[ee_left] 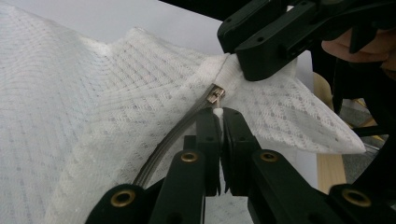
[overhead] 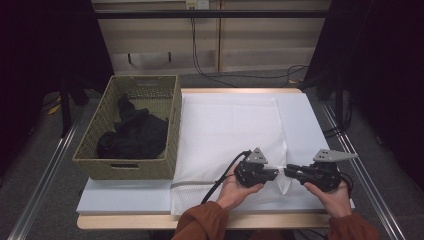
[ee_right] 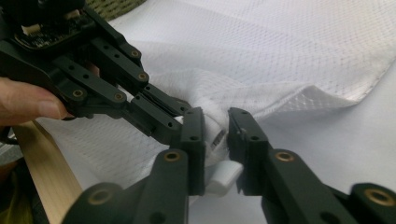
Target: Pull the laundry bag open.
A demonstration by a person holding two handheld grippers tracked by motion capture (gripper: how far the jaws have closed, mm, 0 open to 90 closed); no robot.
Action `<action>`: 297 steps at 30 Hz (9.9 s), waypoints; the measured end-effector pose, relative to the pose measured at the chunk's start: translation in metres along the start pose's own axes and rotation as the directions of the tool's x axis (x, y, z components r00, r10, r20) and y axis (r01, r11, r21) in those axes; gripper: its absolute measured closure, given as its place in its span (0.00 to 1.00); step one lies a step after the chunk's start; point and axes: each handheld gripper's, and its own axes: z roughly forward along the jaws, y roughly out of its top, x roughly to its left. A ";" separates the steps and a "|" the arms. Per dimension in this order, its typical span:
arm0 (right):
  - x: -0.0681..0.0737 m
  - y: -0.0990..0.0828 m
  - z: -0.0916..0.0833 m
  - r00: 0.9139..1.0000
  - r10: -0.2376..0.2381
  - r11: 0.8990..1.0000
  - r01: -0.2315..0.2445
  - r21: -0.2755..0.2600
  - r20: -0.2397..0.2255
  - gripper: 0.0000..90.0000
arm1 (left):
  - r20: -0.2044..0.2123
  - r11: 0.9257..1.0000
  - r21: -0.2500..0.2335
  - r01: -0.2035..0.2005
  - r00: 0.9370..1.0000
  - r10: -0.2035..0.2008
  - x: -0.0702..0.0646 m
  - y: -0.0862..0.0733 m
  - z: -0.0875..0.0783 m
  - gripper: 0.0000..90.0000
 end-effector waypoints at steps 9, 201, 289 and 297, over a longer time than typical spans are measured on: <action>-0.007 -0.012 -0.002 0.991 0.115 0.993 -0.114 0.016 -0.067 0.61 | 0.001 1.000 -0.010 -0.008 1.000 0.008 -0.003 -0.001 -0.002 0.96; -0.012 -0.012 -0.014 0.990 0.131 0.990 -0.133 -0.056 -0.043 0.97 | -0.050 0.993 0.117 -0.032 0.998 0.038 0.011 -0.019 -0.041 0.96; -0.012 -0.014 -0.016 0.991 0.130 0.990 -0.132 -0.058 -0.036 0.97 | -0.105 0.988 0.153 -0.017 0.994 0.033 0.025 -0.041 -0.078 0.96; -0.013 -0.015 -0.018 0.991 0.132 0.989 -0.134 -0.063 -0.031 0.97 | -0.114 0.986 0.166 -0.015 0.993 0.035 0.026 -0.045 -0.085 0.96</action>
